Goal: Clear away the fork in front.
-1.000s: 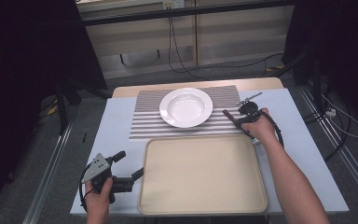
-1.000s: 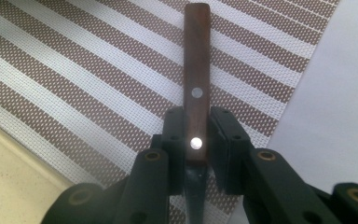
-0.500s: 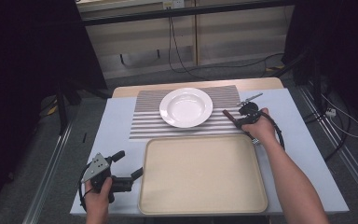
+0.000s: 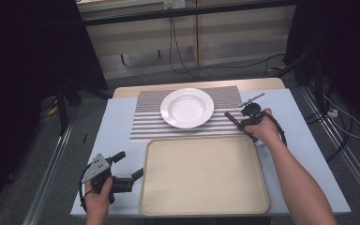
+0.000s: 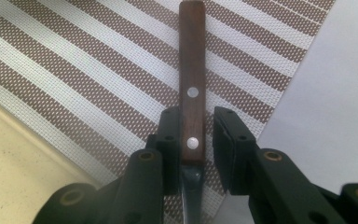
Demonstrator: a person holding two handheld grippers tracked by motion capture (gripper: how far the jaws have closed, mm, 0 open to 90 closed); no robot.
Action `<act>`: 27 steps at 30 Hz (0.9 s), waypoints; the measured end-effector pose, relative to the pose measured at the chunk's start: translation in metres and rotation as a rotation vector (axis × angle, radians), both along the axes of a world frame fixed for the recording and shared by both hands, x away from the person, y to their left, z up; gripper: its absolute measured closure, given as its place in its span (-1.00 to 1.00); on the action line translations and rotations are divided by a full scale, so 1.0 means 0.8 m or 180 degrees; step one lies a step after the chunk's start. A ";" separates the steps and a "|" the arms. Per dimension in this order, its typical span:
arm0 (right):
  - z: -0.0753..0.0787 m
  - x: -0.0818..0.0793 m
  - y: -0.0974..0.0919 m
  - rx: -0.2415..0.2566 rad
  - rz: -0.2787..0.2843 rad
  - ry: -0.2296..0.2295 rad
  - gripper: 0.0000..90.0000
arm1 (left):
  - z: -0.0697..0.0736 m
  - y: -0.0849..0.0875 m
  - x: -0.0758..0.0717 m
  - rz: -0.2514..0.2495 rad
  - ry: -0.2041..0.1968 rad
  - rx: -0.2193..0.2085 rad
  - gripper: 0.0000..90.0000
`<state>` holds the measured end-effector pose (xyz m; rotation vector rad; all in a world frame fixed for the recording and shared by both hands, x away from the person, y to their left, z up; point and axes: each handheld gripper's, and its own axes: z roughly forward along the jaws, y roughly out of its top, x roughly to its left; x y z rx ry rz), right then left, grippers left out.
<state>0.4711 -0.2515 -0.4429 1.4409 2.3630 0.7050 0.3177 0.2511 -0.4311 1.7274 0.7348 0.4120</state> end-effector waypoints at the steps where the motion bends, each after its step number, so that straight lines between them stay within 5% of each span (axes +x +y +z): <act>1: 0.000 0.000 0.000 -0.0003 -0.0004 -0.0003 0.63 | 0.000 0.000 0.000 0.0011 0.0011 -0.0002 -0.96; 5: 0.001 0.005 0.004 -0.0076 0.0074 0.0071 0.71 | -0.001 -0.001 0.001 0.0023 0.0021 0.0022 -0.96; 8: 0.001 0.005 0.010 -0.0142 -0.0046 0.0082 0.72 | -0.002 -0.003 0.003 0.0030 0.0047 0.0023 -0.96; 13: 0.000 0.007 0.008 -0.0079 -0.0080 0.0121 0.74 | -0.003 -0.004 0.004 0.0025 0.0051 0.0064 -0.95; 19: 0.003 0.011 0.020 -0.0297 -0.0141 0.0187 0.74 | -0.003 -0.005 0.002 -0.0011 0.0034 0.0110 -0.95; 27: 0.003 0.013 0.010 -0.0106 -0.0114 0.0240 0.75 | -0.001 -0.004 -0.001 0.0002 0.0016 0.0074 -0.95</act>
